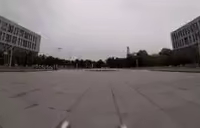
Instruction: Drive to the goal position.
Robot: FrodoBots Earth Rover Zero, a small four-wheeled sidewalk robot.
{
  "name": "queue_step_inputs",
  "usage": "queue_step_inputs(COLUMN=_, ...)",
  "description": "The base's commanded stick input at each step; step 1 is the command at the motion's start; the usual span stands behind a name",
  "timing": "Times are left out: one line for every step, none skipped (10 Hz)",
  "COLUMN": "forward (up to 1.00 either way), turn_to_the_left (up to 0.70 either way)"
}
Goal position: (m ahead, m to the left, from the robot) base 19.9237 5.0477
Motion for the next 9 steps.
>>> queue_step_inputs(forward=0.70, turn_to_the_left=0.00)
queue_step_inputs(forward=0.70, turn_to_the_left=0.01)
queue_step_inputs(forward=0.70, turn_to_the_left=0.04)
queue_step_inputs(forward=0.70, turn_to_the_left=0.08)
queue_step_inputs(forward=0.70, turn_to_the_left=0.11)
queue_step_inputs(forward=0.70, turn_to_the_left=0.07)
queue_step_inputs(forward=0.70, turn_to_the_left=0.00)
queue_step_inputs(forward=0.70, turn_to_the_left=0.00)
queue_step_inputs(forward=0.70, turn_to_the_left=0.00)
